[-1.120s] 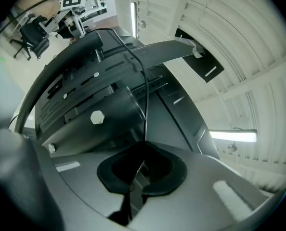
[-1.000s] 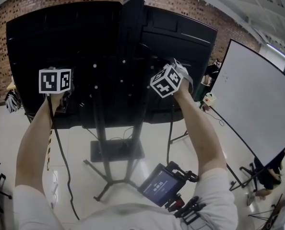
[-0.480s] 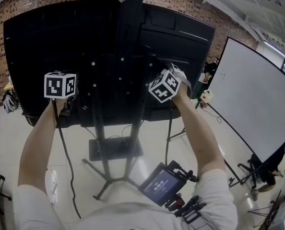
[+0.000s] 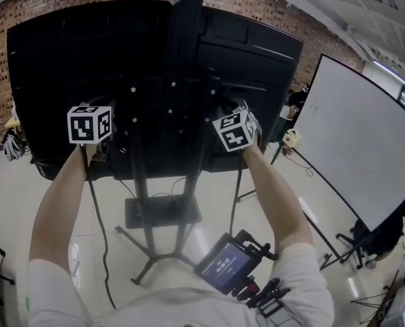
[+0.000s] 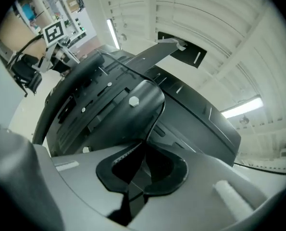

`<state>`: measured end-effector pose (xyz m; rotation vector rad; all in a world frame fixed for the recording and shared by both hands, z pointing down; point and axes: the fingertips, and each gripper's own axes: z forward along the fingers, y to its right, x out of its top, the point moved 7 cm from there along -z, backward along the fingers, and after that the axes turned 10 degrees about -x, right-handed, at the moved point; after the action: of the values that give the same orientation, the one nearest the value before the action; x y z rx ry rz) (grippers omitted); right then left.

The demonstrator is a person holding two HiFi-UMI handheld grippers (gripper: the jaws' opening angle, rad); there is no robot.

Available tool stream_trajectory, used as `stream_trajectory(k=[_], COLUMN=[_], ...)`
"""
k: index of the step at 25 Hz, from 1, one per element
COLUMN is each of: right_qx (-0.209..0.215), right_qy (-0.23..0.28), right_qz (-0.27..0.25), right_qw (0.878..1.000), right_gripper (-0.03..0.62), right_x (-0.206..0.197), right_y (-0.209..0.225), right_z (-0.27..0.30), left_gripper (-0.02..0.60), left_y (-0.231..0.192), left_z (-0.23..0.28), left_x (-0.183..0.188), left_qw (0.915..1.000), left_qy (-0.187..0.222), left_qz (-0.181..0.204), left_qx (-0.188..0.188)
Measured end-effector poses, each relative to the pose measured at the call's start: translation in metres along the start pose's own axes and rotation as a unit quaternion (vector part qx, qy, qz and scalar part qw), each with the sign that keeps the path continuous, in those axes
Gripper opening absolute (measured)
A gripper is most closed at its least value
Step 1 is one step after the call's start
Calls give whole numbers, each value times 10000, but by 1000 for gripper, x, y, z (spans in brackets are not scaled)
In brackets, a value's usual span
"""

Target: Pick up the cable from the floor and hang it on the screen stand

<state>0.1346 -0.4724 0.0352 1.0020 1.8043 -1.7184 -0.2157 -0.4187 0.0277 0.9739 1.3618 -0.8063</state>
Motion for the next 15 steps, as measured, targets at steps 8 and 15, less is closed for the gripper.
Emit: stream_trajectory(k=[8,15], right_qx=[117,195], right_qy=[211,191], right_qz=[558,818], right_qw=[9981,9963], right_gripper=[61,63], right_x=[-15,-20], right_y=[-7,-11], right_z=[-6,-8], left_gripper=[43,114], left_y=[-2,-2], left_z=[-9,-14], left_x=[-22,-39], left_qw=[9988,9988], left_qy=[363,369], left_qz=[-257,-276], left_qx=[-195,-148])
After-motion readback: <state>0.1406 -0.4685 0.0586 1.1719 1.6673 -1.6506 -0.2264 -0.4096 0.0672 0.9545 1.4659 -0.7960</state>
